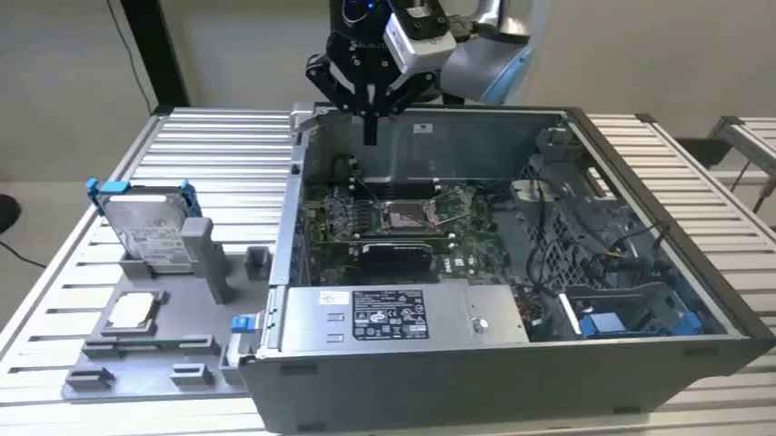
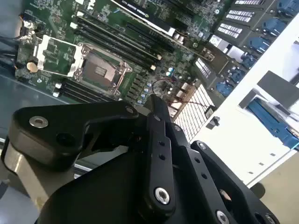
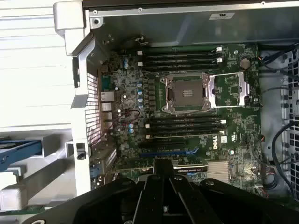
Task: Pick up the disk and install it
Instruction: 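Reach for the disk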
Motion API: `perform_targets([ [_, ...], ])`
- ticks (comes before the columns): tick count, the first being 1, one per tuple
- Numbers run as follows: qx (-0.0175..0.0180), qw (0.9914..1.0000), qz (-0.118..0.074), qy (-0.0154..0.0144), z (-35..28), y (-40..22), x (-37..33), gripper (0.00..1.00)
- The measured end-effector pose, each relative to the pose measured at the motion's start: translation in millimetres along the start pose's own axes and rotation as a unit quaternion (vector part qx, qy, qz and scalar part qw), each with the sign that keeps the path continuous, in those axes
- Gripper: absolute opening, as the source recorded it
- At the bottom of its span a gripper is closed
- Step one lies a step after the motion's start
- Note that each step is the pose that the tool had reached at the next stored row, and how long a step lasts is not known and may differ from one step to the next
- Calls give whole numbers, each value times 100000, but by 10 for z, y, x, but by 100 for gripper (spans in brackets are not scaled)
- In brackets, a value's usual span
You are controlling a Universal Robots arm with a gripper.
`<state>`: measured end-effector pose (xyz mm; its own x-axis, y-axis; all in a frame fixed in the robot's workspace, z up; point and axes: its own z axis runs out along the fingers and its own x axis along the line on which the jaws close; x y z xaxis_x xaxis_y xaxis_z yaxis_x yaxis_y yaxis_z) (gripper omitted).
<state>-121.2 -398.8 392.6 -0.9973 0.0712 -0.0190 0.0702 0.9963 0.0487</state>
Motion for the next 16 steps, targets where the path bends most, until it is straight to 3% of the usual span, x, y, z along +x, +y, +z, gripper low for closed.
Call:
perform_targets([
  [16,-124,100000,5,7,0,0,5,0],
])
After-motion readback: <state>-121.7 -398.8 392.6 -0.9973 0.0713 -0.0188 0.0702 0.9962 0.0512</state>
